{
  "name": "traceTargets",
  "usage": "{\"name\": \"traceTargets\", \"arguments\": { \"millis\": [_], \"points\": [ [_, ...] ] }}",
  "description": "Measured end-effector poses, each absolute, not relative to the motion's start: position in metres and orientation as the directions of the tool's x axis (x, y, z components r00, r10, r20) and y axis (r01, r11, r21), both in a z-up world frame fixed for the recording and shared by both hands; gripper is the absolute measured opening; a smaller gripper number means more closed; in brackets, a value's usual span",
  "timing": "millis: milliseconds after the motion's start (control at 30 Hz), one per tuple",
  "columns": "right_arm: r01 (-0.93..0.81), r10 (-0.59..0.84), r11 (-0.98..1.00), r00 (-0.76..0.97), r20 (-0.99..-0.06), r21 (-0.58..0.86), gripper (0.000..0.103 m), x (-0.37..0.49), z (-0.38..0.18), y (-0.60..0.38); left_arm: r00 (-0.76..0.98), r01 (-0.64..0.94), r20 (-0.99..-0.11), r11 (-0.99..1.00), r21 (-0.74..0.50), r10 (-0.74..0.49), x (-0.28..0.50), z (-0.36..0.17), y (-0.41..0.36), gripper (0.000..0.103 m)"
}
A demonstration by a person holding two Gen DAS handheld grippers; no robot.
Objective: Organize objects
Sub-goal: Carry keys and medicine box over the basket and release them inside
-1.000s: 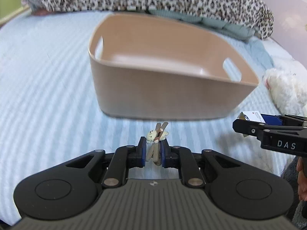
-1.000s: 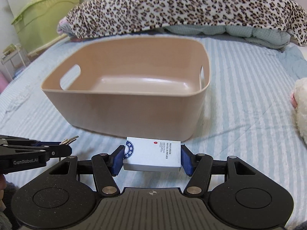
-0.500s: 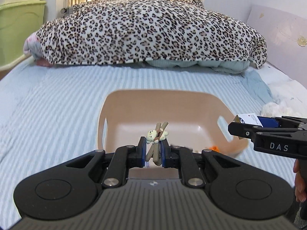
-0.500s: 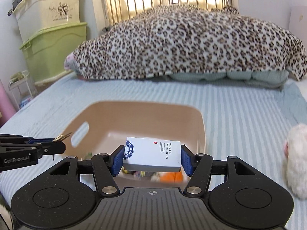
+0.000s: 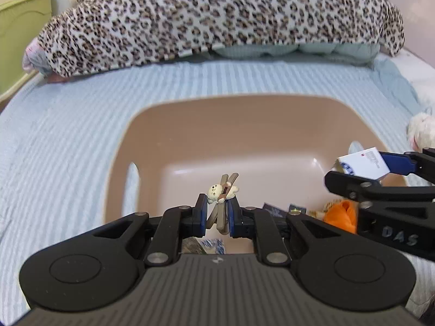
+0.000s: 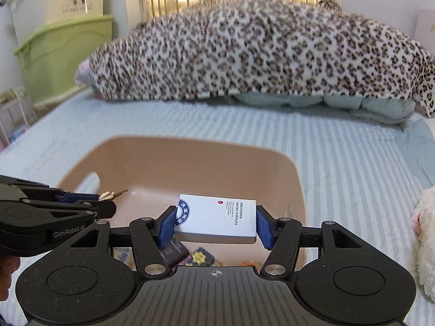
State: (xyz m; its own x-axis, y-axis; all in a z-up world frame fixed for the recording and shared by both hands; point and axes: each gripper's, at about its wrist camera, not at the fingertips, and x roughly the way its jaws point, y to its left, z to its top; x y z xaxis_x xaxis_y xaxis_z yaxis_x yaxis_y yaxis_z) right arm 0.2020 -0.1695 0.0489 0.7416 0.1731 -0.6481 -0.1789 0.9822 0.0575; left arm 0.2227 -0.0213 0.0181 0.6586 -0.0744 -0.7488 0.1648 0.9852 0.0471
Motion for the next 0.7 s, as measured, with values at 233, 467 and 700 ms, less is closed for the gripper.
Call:
{"name": "traceTargets", "arguments": {
  "millis": [233, 467, 700],
  "points": [
    [-0.172, 0.159, 0.983, 0.666, -0.728, 0.057, 0.066, 0.213, 0.025, -0.17, 0.586, 0.16, -0.807, 0.987, 0.03, -0.071, 0.224, -0.003, -0.022, 0.019],
    [-0.174, 0.162, 0.983, 0.694, -0.702, 0.055, 0.091, 0.196, 0.045, -0.18, 0.651, 0.128, -0.757, 0.991, 0.037, -0.056, 0.203, 0.023, -0.017, 0.079],
    [-0.161, 0.17, 0.984, 0.701, -0.693, 0.078, 0.102, 0.17, 0.068, -0.192, 0.659, 0.098, -0.75, 0.995, 0.009, -0.058, 0.179, 0.04, -0.008, 0.079]
  ]
}}
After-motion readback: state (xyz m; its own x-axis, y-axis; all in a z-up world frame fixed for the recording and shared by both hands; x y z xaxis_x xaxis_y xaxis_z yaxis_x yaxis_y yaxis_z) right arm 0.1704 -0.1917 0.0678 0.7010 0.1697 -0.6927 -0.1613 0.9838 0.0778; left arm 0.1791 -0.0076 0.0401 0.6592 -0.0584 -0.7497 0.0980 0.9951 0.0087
